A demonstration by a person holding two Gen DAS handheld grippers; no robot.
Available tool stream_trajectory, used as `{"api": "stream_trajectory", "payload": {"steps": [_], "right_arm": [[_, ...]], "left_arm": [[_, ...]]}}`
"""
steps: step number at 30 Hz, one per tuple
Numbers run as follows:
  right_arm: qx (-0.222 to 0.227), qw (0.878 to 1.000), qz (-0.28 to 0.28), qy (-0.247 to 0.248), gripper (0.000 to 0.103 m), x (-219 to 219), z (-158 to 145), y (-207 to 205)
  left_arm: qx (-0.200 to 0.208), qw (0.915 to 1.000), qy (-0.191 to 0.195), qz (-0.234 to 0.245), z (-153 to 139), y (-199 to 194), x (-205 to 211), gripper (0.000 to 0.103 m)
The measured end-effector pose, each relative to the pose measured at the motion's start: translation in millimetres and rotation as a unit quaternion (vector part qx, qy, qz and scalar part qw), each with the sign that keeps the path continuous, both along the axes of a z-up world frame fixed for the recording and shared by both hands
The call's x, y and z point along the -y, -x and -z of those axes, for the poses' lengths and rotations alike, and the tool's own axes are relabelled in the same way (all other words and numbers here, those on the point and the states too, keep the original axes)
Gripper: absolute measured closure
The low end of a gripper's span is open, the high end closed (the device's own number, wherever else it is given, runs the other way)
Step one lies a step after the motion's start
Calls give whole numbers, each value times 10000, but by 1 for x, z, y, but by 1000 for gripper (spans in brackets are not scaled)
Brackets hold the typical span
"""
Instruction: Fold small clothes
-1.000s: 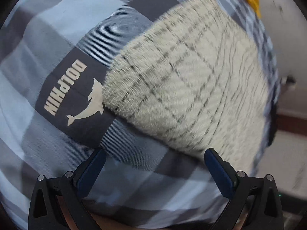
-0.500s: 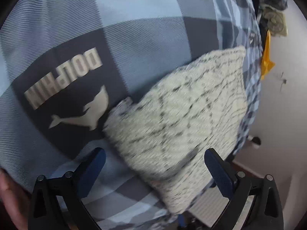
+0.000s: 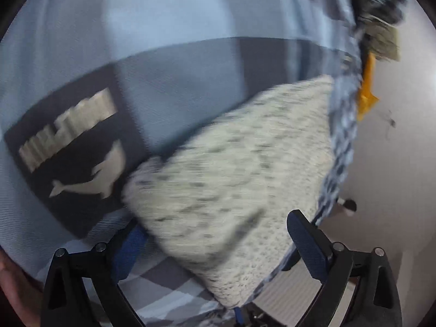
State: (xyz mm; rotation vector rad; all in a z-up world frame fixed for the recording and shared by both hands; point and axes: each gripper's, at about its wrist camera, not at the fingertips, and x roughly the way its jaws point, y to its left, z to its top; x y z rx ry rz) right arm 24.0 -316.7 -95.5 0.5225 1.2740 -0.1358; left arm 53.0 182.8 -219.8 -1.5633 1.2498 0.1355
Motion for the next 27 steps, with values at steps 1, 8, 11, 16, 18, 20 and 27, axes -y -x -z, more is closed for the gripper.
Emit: {"api": "stream_trajectory", "payload": {"steps": [1,8,11,16,18,20,27], "right_arm": [[1,10000,14,0,37,1,0,0],[-2,10000,49,33,37,1,0,-1],[-3,10000,87,32,37,3,0,0],[10,9999,133,17,37,4,0,0],[14,9999,133,29,37,4,-1,0],[17,9999,151,46,37,4,-1,1],[23,9997,236,-101,37,9,0,3]], "left_arm": [[-53,9999,87,-40,4,1,-1,4],[325,9990,98,-299,-5,-10,-1,14],[326,9993,-59,-151,-12,-14,1,49],[299,9988,-361,120,-22,-13,4,80],[297,9992,-271,7,-26,-5,3,81],[322,9994,-75,-87,-27,4,-1,83],[1045,9929,526,-229,-40,0,-4,84]]}}
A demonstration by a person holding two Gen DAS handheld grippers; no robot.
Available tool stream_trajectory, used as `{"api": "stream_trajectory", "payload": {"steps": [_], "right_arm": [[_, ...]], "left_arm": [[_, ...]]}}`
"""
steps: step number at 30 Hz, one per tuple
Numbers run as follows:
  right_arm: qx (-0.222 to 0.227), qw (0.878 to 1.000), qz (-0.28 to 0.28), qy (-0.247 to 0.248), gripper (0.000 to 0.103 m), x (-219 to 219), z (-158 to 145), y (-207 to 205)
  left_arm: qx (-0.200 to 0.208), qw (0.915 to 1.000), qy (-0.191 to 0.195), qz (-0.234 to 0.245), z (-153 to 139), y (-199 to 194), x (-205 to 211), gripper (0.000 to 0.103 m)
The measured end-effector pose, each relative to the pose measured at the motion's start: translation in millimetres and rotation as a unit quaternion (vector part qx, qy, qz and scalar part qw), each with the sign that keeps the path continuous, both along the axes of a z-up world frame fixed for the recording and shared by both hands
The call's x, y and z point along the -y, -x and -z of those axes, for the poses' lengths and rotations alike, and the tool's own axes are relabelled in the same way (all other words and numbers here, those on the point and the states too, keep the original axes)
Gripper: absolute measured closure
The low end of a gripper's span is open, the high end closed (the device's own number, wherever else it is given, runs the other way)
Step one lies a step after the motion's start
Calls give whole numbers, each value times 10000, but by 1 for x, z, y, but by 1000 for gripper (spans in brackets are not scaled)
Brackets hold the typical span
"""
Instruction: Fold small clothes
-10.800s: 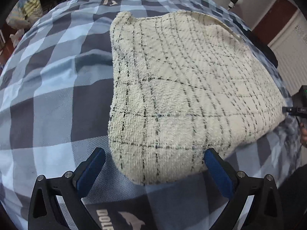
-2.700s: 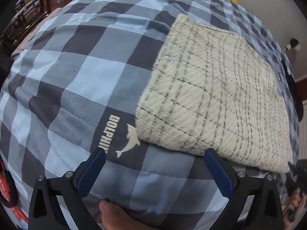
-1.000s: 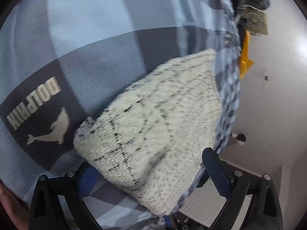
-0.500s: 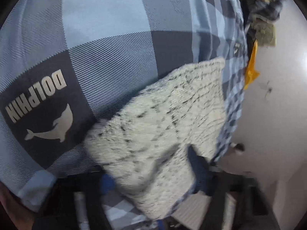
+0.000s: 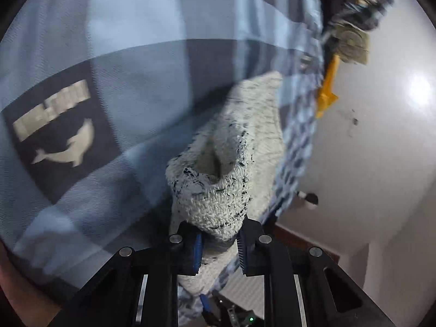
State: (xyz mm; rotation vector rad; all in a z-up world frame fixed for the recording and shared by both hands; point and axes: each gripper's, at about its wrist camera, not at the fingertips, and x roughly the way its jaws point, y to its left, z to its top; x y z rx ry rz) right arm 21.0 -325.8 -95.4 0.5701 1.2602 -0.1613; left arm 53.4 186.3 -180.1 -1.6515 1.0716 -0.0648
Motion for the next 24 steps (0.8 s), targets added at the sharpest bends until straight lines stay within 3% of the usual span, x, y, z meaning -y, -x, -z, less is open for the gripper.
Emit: {"api": "stream_trajectory", "payload": {"steps": [4,9,13,14,15,17,20,22,24], "right_arm": [[-14,9999,81,-74,37,4,1,3],[-5,9998,125,-148,37,5,1,4],[-25,9999,61,-90,37,3,2,0],[-31,10000,28,-65,37,2,2,-1],[-41,10000,-12,-33,37,0,2,-2],[-59,10000,-69,5,37,-1,3,-4],[-81,9999,-89,14,37,-1,5,-5],[-89,9999,-82,4,37,0,5,-5],[-92,9999,-80,2,37,0,5,-6]], "left_arm": [[-49,9999,-128,30,4,-9,3,84],[-744,9968,-297,-48,23,0,-6,83],[-937,9951,-314,-24,31,2,-8,77],[-967,9945,-393,15,30,0,-8,66],[-980,9942,-434,23,30,-2,-7,36],[-976,9939,-492,-111,31,-1,-7,3],[-776,9948,-596,-273,28,-9,-12,6],[-705,9952,-668,-128,26,-20,-14,19],[-643,9953,-721,9,25,-26,-13,48]]}}
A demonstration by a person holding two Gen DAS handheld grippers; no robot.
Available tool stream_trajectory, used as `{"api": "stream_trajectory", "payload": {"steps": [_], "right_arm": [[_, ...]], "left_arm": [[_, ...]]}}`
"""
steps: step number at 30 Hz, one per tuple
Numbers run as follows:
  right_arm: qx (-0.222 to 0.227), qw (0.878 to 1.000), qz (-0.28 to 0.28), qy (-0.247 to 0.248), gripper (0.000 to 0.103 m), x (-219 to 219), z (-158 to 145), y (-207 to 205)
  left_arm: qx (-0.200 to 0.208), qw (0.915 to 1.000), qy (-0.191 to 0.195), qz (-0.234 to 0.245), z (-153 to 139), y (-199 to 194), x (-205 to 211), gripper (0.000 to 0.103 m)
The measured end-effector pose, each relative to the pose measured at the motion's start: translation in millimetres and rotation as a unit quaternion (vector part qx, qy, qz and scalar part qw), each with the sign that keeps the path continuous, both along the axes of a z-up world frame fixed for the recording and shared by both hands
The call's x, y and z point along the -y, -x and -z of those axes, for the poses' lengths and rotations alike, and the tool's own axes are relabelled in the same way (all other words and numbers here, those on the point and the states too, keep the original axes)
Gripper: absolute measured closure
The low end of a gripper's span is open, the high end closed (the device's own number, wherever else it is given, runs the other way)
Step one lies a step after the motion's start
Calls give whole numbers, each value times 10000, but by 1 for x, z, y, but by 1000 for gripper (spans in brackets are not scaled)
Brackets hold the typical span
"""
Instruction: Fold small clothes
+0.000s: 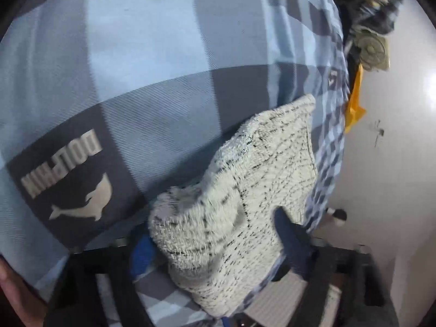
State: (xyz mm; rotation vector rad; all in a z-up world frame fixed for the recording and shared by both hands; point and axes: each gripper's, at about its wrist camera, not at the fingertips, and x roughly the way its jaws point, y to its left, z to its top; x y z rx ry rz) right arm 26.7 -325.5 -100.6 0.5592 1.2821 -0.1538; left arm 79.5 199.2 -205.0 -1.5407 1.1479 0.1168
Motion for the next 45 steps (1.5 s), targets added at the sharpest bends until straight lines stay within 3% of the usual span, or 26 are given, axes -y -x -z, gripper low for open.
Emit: {"api": "stream_trajectory", "payload": {"steps": [1,2,3,9,11,13,15,17,21,22,24,26,28,30,32,33,35,36,40,41,42,43,44,45], "right_arm": [[0,10000,-5,3,37,0,0,0],[-4,10000,-8,10,37,0,0,0],[-11,10000,-10,18,37,0,0,0],[1,10000,1,8,37,0,0,1],[24,10000,31,-9,37,1,0,2],[89,9999,87,-25,37,4,-3,4],[219,9996,158,-77,37,7,-8,7],[378,9989,261,-94,37,10,-15,10],[772,9955,538,-60,37,21,-31,18],[819,9948,599,-62,37,22,-33,19],[931,9923,815,-102,37,30,-37,23],[1009,9890,1076,-82,37,37,-40,27],[1064,9844,1400,20,37,49,-45,33],[1114,9760,1870,78,37,66,-49,43],[1195,9661,2287,-72,37,82,-49,52],[1219,9606,2492,-145,37,90,-48,58],[1219,9532,2758,-216,37,102,-48,63],[1211,9500,2871,-214,37,107,-48,66],[1143,9531,2802,-102,37,110,-51,64],[1114,9570,2676,-99,37,108,-50,60],[1060,9626,2489,-150,37,105,-49,54],[1032,9665,2338,-254,37,104,-46,51],[987,9705,2166,-387,37,102,-42,45],[914,9750,1962,-511,37,99,-39,38]], "left_arm": [[38,9999,17,107,0,-3,3,58],[78,9998,51,191,1,-5,5,79],[128,9996,81,253,1,-5,8,84],[682,9970,-312,183,-36,3,7,91],[862,9958,-269,178,-48,5,10,91],[1268,9915,-73,278,-69,0,16,92],[1734,9819,-535,542,-105,-9,26,92],[2193,9607,-1384,992,-150,-22,48,92],[2745,9271,-1962,1633,-203,-44,109,92],[2874,9135,-2167,1895,-217,-49,134,92],[3078,8833,-2598,2399,-239,-59,188,92],[3281,8361,-3109,3107,-255,-61,259,92],[3402,7926,-3376,3770,-253,-55,322,92],[3387,7630,-3388,4339,-231,-48,377,92],[3246,7447,-3329,4788,-194,-38,421,92],[3083,7422,-3268,4972,-172,-36,436,92],[2786,7503,-3078,5146,-138,-30,451,92],[2732,7504,-3042,5194,-128,-23,454,91],[3089,7337,-3146,5170,-118,12,452,89],[3098,7325,-3099,5210,-120,13,450,82],[3081,7339,-2977,5272,-125,15,447,61],[3110,7410,-2665,5321,-133,17,441,41],[3164,7491,-2399,5303,-140,18,436,0],[3299,7588,-2197,5168,-152,23,429,0]]}}
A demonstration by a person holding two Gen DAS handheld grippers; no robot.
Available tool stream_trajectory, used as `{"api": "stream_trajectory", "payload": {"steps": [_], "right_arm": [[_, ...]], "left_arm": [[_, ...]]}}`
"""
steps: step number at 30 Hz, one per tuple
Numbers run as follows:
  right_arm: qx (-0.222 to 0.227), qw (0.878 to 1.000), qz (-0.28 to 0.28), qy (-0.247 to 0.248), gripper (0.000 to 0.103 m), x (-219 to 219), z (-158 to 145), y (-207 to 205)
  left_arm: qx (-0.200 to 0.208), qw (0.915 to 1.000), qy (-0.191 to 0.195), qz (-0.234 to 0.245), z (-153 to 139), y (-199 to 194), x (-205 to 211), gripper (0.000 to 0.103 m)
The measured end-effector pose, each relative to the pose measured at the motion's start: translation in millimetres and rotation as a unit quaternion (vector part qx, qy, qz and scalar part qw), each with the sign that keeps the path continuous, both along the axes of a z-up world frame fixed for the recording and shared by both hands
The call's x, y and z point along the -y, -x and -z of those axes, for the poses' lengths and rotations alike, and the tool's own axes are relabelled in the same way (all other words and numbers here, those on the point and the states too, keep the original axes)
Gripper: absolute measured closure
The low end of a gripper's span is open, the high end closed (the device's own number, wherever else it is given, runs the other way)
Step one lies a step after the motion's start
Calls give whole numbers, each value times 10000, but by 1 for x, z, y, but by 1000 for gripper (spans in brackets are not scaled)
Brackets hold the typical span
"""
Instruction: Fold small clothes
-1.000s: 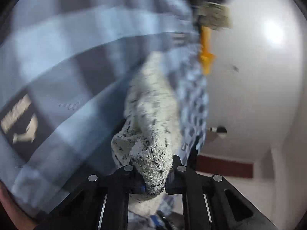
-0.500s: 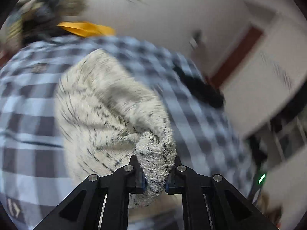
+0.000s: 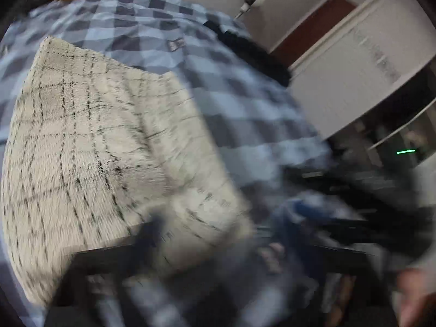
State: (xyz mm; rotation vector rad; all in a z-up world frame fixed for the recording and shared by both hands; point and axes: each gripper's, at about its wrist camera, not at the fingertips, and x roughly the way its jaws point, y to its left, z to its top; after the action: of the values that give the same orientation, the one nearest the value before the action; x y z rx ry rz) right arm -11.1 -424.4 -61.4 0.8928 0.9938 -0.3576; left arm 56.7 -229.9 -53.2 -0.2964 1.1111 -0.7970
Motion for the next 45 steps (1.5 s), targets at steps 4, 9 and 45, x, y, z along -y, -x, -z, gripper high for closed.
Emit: {"api": "stream_trajectory", "payload": {"steps": [4,9,45], "right_arm": [[76,9946,-636,-819,37,-3,15,-15],[-69,9853,-941,-1421,37,-11,31,-28],[1740,9475,-2403,-1195,99,-48,-35,-120]], "left_arm": [[444,9990,-2,64,-46,24,-19,0],[1051,9921,-532,-435,-76,36,-91,0],[-210,9733,-971,-2071,-10,-14,-218,0]]}}
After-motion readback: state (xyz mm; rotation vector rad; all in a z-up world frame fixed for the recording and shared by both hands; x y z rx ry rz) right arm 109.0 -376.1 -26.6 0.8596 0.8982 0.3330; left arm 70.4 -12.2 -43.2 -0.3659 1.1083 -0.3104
